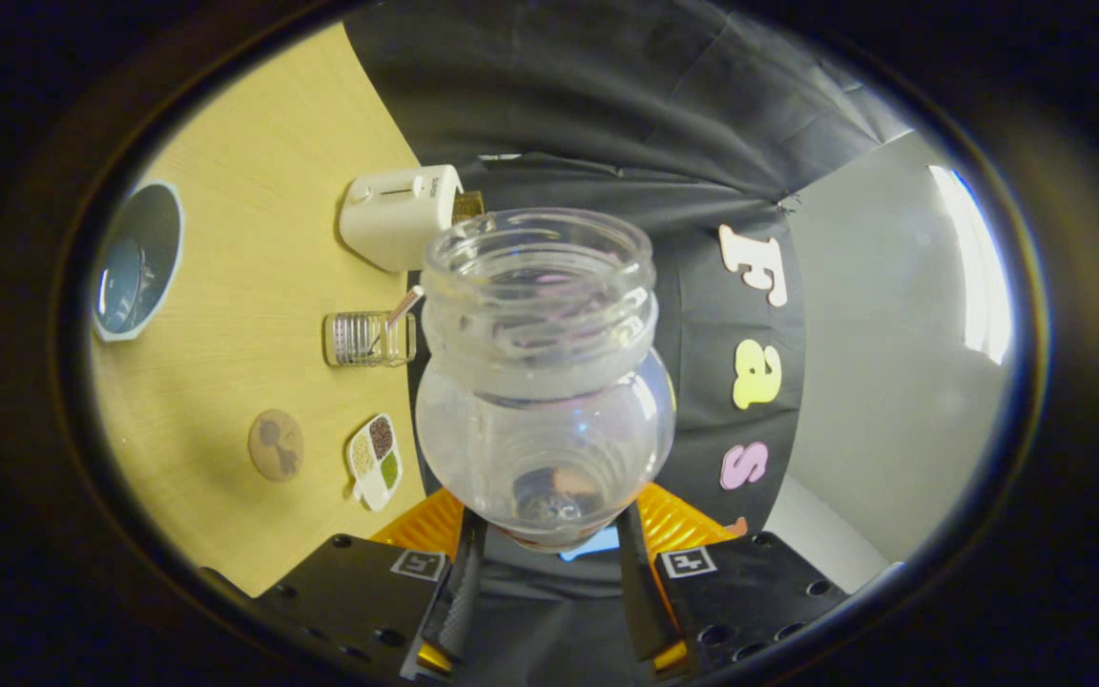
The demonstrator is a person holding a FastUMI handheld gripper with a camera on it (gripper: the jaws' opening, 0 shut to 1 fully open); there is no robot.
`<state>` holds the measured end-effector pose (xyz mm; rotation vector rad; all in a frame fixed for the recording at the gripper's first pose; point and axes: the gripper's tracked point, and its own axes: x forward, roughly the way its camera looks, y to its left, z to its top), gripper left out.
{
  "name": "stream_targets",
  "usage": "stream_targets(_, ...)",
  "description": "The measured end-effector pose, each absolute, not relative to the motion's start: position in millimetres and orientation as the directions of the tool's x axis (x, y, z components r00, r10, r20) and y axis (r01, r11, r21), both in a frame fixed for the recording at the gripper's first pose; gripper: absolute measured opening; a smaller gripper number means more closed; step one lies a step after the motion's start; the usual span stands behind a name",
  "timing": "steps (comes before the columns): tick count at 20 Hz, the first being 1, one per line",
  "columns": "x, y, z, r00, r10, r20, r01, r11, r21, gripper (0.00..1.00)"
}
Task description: Take the bottle from table, then pour the juice into the cup, finally place the bottle on the coaster
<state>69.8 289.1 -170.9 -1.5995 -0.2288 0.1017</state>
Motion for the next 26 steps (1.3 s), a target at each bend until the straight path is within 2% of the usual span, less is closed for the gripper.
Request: stream_targets(26, 89.2, 296.2, -120.7, 0.953, 0.255, 0.162, 0.174, -0.027, -0.984, 0.66)
